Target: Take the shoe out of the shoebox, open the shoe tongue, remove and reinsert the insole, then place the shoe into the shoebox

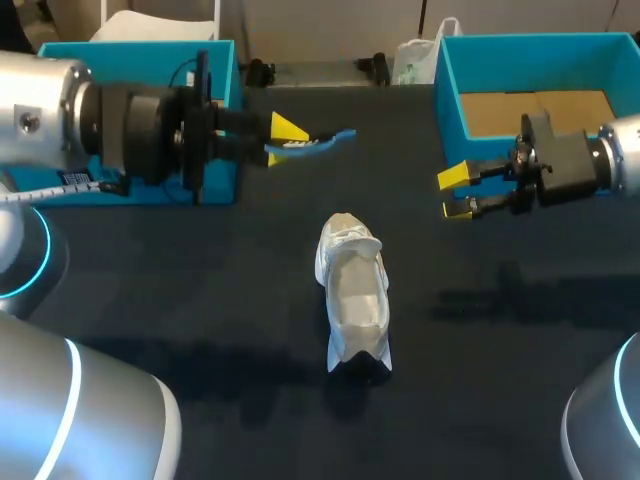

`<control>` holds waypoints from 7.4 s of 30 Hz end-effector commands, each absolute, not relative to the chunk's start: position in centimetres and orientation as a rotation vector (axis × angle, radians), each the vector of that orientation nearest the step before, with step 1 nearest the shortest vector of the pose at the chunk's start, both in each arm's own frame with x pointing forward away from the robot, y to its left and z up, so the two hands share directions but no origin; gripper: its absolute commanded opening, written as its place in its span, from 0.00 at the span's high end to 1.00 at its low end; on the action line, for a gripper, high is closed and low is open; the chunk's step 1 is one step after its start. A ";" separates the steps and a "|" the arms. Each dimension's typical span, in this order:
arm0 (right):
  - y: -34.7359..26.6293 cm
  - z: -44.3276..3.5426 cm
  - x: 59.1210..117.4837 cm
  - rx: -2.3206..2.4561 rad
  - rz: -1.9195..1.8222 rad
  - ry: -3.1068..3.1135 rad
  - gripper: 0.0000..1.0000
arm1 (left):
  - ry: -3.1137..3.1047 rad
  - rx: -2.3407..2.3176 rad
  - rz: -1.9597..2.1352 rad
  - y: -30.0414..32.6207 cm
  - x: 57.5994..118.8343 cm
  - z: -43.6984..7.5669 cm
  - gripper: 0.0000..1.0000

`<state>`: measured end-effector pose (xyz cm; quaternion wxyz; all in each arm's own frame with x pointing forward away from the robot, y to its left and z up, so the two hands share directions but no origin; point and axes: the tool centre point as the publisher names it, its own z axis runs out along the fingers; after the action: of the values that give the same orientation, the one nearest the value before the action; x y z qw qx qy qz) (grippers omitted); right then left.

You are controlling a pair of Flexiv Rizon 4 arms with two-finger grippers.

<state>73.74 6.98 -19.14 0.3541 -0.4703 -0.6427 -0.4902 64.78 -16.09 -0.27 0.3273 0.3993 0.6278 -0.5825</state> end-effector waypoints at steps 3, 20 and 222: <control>7.1 -19.1 73.6 -1.228 -1.248 -1.637 0.00 | 0.994 1.354 -1.080 -16.8 65.1 -3.0 1.00; 6.8 -17.5 73.2 -1.268 -1.172 -1.531 0.00 | 0.799 1.416 -0.915 -17.8 67.9 -7.7 1.00; 18.9 -20.5 73.5 -1.230 -1.218 -1.334 1.00 | 1.895 2.255 -0.194 -18.8 80.8 -7.3 0.00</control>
<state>73.46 18.72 -20.44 0.4606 -0.4988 -0.5423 -0.4948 79.55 -17.39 -7.11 0.1985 0.7450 0.6275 -0.1085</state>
